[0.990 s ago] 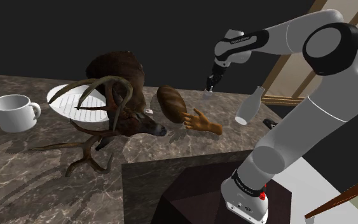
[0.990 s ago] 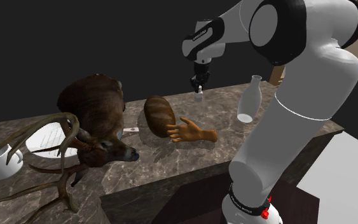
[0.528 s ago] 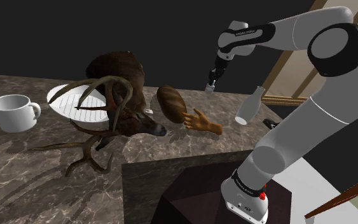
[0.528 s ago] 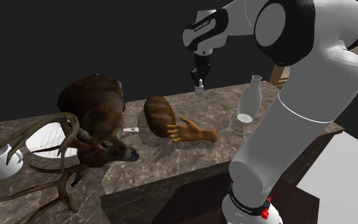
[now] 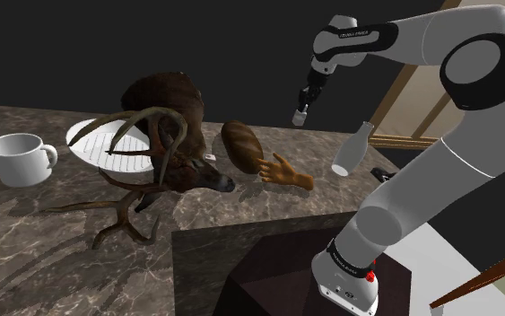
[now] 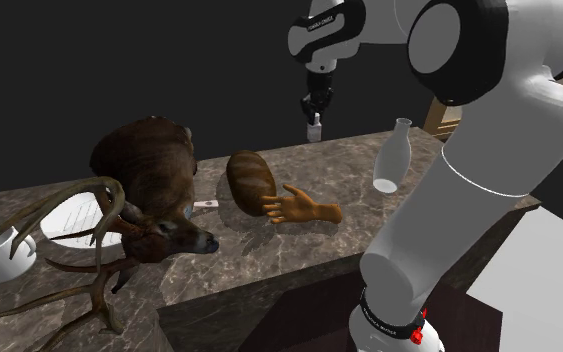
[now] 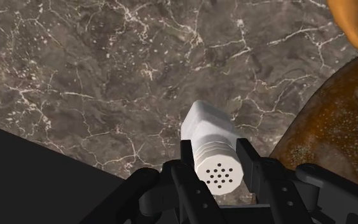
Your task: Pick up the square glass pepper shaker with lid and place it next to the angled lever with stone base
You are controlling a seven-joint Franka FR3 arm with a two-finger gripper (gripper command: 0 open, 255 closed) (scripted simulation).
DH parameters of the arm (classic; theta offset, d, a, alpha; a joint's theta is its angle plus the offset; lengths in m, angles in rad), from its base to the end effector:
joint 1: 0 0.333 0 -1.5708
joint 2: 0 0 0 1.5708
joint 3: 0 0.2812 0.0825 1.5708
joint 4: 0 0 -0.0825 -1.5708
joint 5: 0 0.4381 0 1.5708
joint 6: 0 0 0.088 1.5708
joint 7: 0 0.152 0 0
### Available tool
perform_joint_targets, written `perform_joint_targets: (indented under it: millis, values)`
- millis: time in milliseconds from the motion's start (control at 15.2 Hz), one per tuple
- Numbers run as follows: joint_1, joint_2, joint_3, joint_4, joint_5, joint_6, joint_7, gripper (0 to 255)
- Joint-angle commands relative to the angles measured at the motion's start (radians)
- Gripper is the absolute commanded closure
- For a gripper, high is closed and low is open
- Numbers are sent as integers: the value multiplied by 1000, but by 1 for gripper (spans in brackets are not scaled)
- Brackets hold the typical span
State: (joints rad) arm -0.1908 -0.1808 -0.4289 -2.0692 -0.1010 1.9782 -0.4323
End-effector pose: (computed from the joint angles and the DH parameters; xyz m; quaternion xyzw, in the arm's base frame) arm 0.4609 -0.3448 0.4128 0.9965 -0.0736 0.0276 0.0271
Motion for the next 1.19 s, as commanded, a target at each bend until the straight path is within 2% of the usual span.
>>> perform_joint_targets:
  millis: [0,198,660,1122]
  values:
    - [2,-1,3,26,1,-28,1,255]
    - [2,-4,4,52,1,-56,1,255]
    - [-70,-154,-59,-73,-74,-61,-98,255]
    - [-150,-268,-139,-142,-146,-83,-221,255]
